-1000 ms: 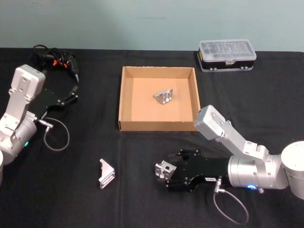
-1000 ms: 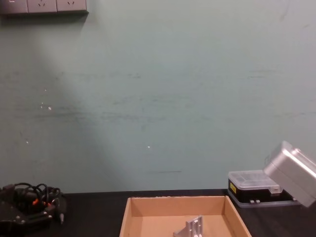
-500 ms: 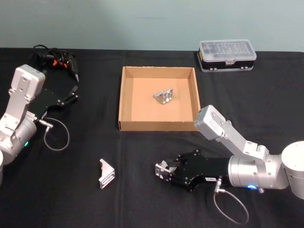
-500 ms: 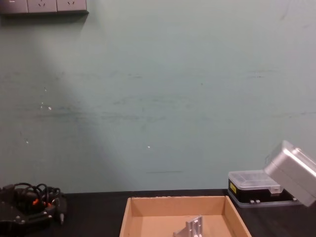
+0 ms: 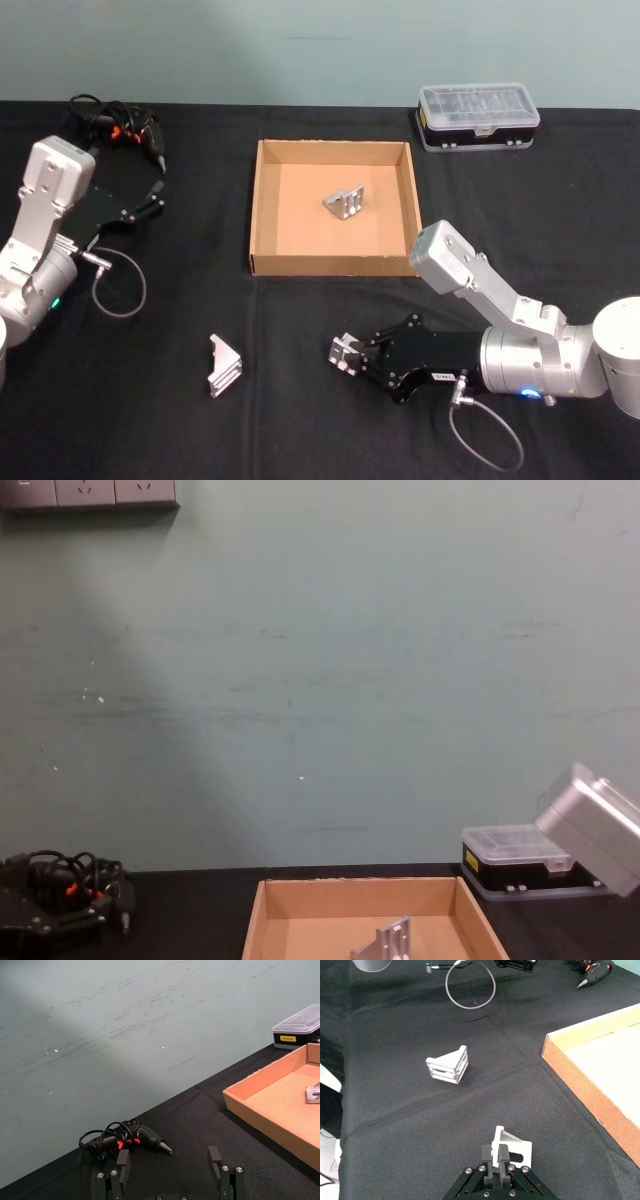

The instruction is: Use one hand to pick up the angle iron from the table and place it into the box.

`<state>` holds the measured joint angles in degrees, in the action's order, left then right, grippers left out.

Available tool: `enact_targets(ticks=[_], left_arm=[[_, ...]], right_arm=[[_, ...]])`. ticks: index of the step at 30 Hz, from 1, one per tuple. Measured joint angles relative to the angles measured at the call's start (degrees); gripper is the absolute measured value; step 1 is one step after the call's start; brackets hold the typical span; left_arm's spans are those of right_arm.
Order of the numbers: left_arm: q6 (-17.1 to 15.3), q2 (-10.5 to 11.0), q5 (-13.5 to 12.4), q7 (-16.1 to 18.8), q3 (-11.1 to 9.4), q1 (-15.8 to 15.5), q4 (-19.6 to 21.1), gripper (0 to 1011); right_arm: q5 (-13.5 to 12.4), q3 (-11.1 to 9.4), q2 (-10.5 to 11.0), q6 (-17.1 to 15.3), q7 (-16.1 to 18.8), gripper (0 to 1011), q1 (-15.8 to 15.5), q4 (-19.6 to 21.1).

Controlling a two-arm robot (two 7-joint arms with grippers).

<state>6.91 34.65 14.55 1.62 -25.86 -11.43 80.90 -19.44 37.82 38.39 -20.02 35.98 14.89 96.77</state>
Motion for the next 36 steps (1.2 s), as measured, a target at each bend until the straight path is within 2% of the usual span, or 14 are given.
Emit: enact_targets(ticks=[11,21,26,28,31,35,36], left_arm=[[0.0,0.0,0.0,0.0,0.0,0.0,0.0,1011],[0.0,0.0,0.0,0.0,0.0,0.0,0.0,1011],[0.0,0.0,0.0,0.0,0.0,0.0,0.0,1011],[0.0,0.0,0.0,0.0,0.0,0.0,0.0,1011],[0.0,0.0,0.0,0.0,0.0,0.0,0.0,1011],[0.0,0.0,0.0,0.0,0.0,0.0,0.0,1011],[0.0,0.0,0.0,0.0,0.0,0.0,0.0,1011]], right_arm=[[-0.47,-0.36,0.05,0.32,0.08,82,-0.2,0.06],[-4.66,-3.5,-0.18,0.75,-0.11,82,0.21,1.74],[-6.71,-4.83,-0.77,-0.33,-1.41,82,1.59,2.57],[-7.69,-5.48,-1.62,-1.62,-2.77,82,3.24,2.49],[-8.01,-5.64,-2.49,-2.76,-3.93,82,4.82,1.78],[-7.98,-5.19,-4.84,-5.43,-5.97,82,8.94,-1.29],[-7.98,-5.19,-4.84,-5.43,-5.97,82,8.94,-1.29]])
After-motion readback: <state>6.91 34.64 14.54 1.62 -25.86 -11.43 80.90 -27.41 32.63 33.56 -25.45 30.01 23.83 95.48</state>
